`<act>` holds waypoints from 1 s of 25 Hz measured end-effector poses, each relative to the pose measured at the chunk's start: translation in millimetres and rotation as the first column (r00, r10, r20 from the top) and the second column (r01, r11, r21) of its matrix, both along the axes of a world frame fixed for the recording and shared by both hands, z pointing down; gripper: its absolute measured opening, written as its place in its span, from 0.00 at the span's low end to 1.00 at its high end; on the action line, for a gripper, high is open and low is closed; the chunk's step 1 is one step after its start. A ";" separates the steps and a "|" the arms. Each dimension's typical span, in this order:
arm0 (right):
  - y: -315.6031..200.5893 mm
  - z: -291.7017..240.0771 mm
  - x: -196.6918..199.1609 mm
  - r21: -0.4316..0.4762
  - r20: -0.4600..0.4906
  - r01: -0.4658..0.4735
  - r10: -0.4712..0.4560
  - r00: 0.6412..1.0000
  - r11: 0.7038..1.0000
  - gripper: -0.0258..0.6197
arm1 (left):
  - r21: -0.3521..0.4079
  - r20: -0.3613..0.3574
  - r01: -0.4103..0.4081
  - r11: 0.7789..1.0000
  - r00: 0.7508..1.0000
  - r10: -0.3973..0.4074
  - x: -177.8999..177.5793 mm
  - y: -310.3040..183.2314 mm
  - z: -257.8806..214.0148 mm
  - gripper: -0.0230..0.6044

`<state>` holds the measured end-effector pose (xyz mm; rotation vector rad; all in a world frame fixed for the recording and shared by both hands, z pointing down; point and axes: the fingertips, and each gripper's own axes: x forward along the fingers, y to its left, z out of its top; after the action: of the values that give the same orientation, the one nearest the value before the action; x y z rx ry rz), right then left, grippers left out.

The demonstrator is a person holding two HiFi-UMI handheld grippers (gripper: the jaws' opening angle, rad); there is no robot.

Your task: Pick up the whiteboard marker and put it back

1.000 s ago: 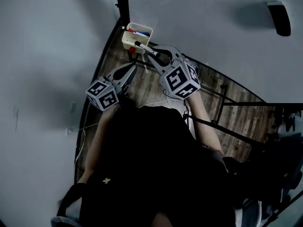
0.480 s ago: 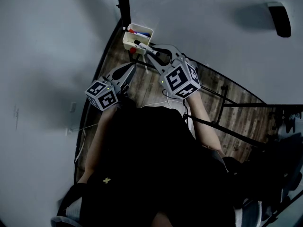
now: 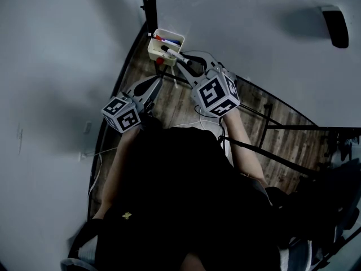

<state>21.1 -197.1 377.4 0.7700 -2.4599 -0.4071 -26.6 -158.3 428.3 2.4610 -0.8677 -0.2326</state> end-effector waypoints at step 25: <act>-41.9 -4.5 -0.6 0.015 0.052 -0.057 0.057 0.997 0.998 0.15 | -0.035 0.009 -0.009 0.999 1.000 0.009 -13.8 -20.8 9.1 0.06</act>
<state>20.4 -239.1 372.8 0.8652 -2.4783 -0.3910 -40.4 -179.1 437.3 2.4345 -0.8573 -0.2015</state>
